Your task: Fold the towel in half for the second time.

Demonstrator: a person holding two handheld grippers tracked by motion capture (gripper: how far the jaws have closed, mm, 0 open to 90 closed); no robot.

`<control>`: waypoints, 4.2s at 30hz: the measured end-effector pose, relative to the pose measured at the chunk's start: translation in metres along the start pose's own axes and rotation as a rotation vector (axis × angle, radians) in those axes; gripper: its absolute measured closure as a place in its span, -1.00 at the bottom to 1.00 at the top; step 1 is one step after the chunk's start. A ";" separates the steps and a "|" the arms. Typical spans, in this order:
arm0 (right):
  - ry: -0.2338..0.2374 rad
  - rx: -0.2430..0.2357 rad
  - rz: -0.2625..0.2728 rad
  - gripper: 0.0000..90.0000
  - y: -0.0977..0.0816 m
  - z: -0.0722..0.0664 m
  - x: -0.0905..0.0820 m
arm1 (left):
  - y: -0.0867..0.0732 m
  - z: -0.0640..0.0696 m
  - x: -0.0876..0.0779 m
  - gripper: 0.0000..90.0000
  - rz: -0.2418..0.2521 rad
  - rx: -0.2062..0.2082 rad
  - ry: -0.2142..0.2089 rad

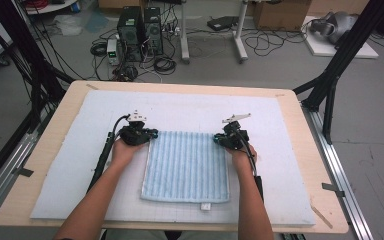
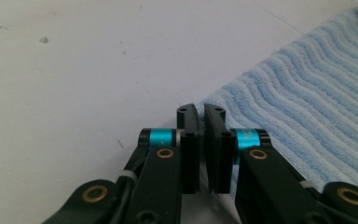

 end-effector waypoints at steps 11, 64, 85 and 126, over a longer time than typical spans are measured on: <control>-0.031 -0.017 0.168 0.85 0.015 0.000 -0.020 | 0.021 -0.003 -0.027 0.89 0.198 -0.168 -0.098; 0.059 -0.199 0.225 0.85 -0.075 -0.080 -0.108 | -0.051 0.084 -0.107 0.87 0.203 -0.015 -0.294; 0.045 -0.175 0.300 0.27 -0.098 -0.092 -0.135 | -0.061 0.093 -0.126 0.24 0.247 -0.013 -0.340; 0.197 -0.250 0.112 0.89 -0.108 -0.098 -0.102 | -0.079 0.106 -0.100 0.96 0.034 0.054 -0.283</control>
Point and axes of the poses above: each handheld gripper's, and its own axes: x roughly forward along the jaws, y roughly out of its top, z roughly to its right, the point moved 5 cm from there along x, roughly forward along the jaws, and after that the axes turned 2 degrees about x, right-handed, at the moved point
